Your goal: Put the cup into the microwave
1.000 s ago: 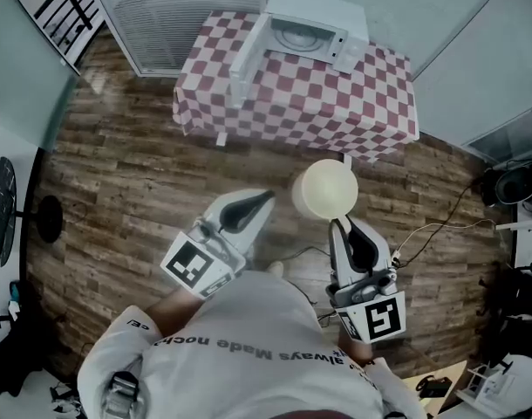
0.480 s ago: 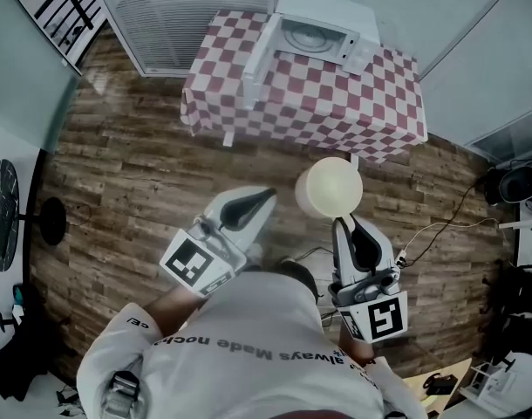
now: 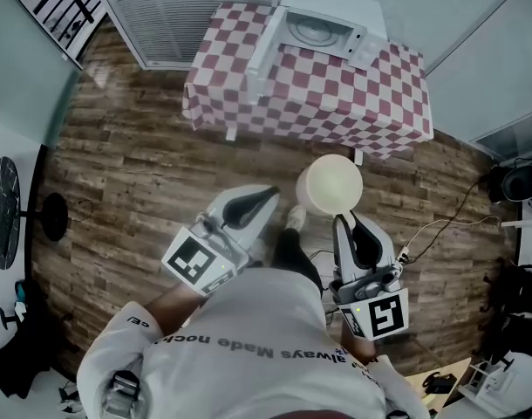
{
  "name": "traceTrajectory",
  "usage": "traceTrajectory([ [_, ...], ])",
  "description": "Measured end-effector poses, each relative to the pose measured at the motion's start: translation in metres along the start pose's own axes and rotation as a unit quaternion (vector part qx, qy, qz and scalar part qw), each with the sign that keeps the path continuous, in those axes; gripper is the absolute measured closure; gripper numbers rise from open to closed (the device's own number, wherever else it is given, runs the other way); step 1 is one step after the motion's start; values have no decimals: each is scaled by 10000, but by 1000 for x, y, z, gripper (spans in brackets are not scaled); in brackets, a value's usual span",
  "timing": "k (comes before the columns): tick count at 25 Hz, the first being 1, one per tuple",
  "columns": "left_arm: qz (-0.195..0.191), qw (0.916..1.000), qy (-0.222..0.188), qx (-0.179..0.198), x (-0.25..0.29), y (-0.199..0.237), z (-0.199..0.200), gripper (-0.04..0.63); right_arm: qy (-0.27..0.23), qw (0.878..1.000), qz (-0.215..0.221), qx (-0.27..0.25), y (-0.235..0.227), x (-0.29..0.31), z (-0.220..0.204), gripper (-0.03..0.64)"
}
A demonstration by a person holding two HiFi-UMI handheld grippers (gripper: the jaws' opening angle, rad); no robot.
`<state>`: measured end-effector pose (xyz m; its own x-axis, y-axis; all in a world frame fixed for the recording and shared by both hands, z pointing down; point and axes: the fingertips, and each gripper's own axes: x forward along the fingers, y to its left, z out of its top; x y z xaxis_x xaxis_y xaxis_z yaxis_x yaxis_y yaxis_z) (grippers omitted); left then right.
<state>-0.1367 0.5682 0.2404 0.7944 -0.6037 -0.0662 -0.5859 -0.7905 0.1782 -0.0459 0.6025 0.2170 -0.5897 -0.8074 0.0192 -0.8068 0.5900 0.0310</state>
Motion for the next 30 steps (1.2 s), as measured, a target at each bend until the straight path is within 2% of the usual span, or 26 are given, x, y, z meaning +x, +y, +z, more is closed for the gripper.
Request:
traceTrajectory([
  [9,59,10000,18,-12,47,21,-2,591,-48,9999,78,-54,-46,22,1,577],
  [30,395,9992,-35,71,216,83,-1,591,-84,9994,337,-41,-217,84,-7,578],
])
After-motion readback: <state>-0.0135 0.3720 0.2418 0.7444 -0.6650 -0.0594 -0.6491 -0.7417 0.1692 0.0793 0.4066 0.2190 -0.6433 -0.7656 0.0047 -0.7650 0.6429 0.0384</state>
